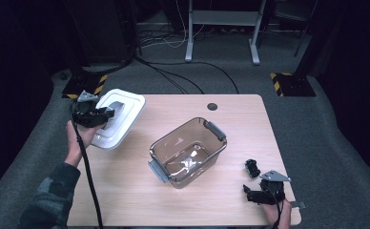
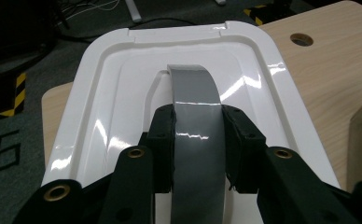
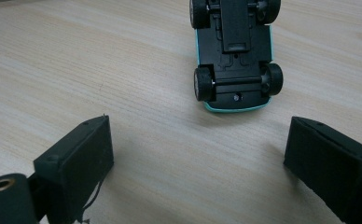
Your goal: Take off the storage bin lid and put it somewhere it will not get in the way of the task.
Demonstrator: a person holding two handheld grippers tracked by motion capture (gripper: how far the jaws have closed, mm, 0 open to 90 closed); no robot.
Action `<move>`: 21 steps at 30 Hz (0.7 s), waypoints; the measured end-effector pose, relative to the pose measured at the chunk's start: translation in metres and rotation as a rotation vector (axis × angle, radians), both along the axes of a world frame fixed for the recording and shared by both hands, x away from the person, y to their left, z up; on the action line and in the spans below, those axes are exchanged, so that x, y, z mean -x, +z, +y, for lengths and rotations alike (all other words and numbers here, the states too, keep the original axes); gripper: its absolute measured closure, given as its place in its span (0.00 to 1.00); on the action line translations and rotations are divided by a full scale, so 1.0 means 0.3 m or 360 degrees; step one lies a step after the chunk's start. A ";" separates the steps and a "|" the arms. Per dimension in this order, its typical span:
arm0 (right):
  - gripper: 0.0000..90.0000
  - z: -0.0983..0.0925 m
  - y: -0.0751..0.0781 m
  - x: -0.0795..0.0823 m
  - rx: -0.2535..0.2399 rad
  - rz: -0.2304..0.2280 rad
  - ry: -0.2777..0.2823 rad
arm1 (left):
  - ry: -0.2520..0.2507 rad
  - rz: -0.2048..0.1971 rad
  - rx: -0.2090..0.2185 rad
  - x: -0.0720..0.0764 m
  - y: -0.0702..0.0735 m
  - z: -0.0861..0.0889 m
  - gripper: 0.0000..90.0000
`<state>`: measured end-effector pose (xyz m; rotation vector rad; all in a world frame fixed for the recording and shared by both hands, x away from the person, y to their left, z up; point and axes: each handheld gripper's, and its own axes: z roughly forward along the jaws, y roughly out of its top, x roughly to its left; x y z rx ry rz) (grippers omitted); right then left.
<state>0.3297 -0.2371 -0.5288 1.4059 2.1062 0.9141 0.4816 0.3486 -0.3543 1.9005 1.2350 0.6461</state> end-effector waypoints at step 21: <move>0.08 0.000 0.000 0.000 0.0001 -0.0001 -0.0002 | 0.0249 0.0185 0.0000 -0.057 -0.208 0.082 0.74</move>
